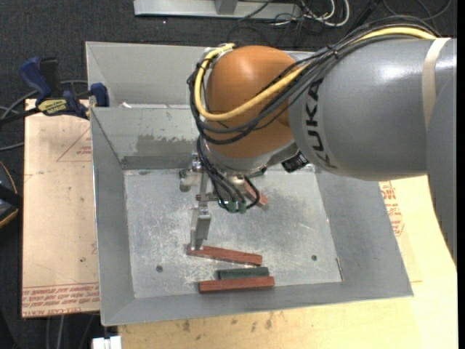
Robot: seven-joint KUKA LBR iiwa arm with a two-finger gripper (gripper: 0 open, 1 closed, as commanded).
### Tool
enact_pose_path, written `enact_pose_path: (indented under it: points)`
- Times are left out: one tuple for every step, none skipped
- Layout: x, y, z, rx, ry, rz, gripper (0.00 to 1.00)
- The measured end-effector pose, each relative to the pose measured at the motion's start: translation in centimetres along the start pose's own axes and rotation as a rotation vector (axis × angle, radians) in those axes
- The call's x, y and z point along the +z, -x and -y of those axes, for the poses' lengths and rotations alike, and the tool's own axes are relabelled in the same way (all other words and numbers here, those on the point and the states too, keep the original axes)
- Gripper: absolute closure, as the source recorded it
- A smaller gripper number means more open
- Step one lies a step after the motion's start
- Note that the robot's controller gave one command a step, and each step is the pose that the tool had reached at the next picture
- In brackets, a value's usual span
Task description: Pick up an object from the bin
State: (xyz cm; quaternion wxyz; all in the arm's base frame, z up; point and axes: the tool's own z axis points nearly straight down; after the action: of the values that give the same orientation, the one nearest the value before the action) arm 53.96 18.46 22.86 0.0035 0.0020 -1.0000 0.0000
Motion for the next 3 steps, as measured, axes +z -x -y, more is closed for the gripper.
enact_pose_path:
  points:
    - [-0.4,0.2,0.1,0.003,0.001,0.007,0.0]
    - [2.8,-0.2,1.2,-0.084,0.002,0.012,0.0]
    - [9.0,0.1,7.1,-0.247,0.001,0.011,0.0]
